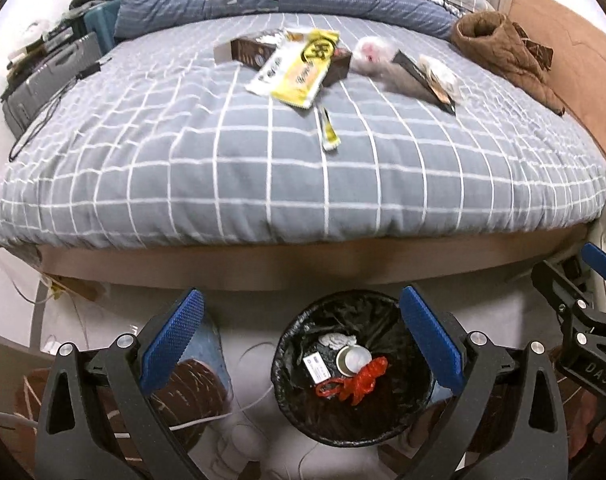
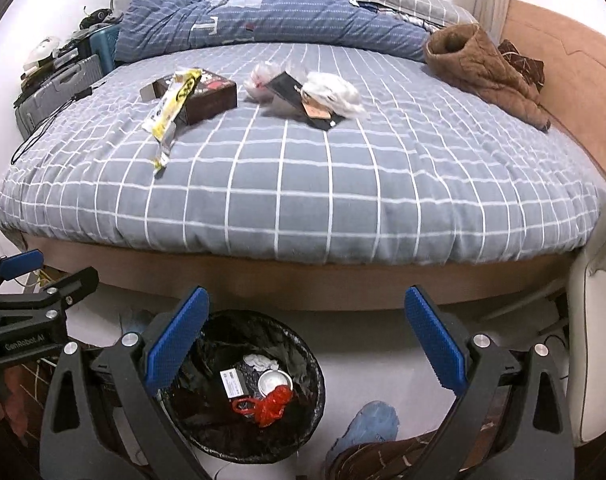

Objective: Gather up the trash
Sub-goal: 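Move both open tools back toward the trash on the bed, then grasp the white plastic bag with the right tool while the left tool grasps the yellow snack packet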

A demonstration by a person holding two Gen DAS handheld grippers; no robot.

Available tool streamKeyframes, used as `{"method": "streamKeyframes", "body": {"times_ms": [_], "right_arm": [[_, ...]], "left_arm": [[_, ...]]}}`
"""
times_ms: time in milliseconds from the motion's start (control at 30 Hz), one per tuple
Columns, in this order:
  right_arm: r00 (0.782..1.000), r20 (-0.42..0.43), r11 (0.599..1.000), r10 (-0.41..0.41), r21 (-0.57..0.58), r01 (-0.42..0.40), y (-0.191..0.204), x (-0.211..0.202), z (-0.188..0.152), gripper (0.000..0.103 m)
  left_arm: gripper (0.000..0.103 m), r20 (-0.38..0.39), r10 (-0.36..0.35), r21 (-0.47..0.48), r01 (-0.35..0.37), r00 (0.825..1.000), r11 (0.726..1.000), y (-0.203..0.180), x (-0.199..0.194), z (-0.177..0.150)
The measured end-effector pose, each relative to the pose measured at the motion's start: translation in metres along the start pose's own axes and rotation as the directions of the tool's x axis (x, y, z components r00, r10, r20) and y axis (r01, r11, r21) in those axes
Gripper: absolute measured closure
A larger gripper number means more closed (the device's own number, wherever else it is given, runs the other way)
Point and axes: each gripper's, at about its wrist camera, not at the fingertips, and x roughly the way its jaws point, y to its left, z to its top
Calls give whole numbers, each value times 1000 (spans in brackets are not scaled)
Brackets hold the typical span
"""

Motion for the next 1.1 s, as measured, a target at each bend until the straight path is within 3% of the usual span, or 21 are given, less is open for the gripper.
{"method": "streamKeyframes", "body": {"times_ms": [400, 900, 1100], "right_arm": [[999, 41, 1000, 12, 9, -12, -14, 18, 66, 9], [998, 53, 998, 44, 49, -47, -57, 123, 177, 9], [996, 33, 991, 86, 103, -88, -74, 172, 215, 9]], "left_arm": [[6, 54, 7, -16, -6, 999, 1000, 11, 13, 77], [6, 69, -1, -13, 2, 998, 1000, 18, 96, 184], [6, 58, -15, 10, 14, 998, 1000, 17, 125, 206]]}}
